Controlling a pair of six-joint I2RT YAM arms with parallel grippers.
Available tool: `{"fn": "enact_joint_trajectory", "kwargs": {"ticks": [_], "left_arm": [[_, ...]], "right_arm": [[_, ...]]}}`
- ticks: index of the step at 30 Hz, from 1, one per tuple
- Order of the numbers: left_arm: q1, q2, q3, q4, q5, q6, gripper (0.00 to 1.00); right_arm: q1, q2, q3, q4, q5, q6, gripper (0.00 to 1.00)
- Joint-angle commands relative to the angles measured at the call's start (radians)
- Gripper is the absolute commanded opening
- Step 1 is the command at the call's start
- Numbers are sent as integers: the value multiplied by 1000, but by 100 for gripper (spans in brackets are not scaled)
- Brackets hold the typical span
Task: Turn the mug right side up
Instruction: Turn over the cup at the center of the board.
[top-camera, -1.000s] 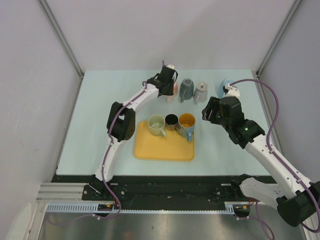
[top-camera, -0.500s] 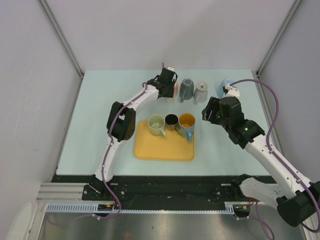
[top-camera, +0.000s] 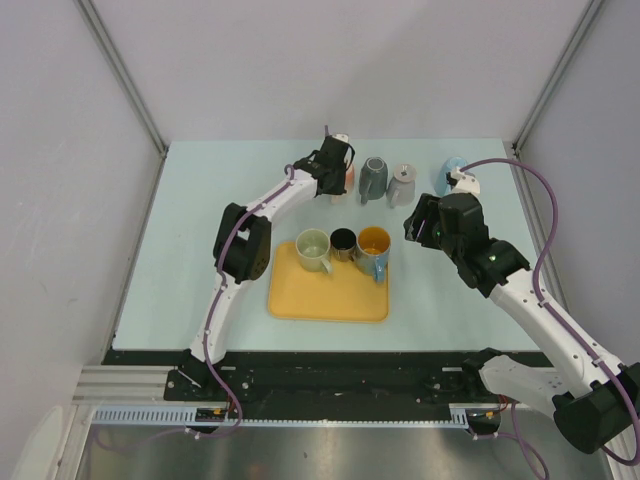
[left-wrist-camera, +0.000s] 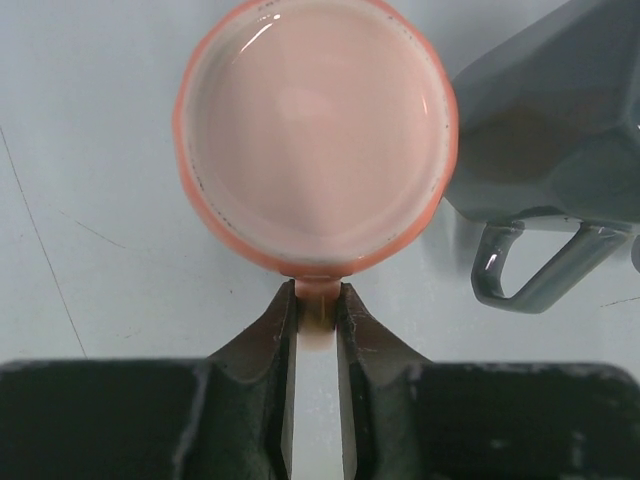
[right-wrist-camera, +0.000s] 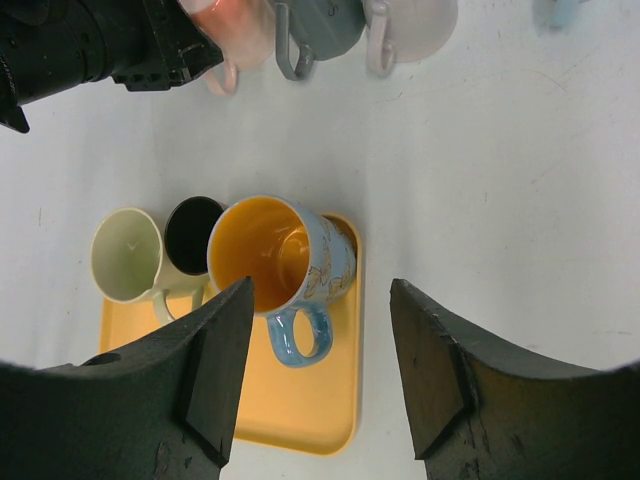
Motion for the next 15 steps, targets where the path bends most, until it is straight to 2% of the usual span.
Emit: {"fn": "enact_joint_trajectory", "kwargs": {"ticks": [1, 9, 13, 15], "left_arm": [[9, -1, 31, 18, 7, 27, 1], [20, -34, 3, 31, 59, -14, 0], [26, -171, -165, 198, 95, -52, 0], [31, -207, -195, 232, 121, -71, 0]], "right_arm": [[-5, -15, -8, 17, -4, 9, 61], [-8, -18, -8, 19, -8, 9, 61], [-7, -28, -8, 22, -15, 12, 61], [-8, -32, -8, 19, -15, 17, 61]]}}
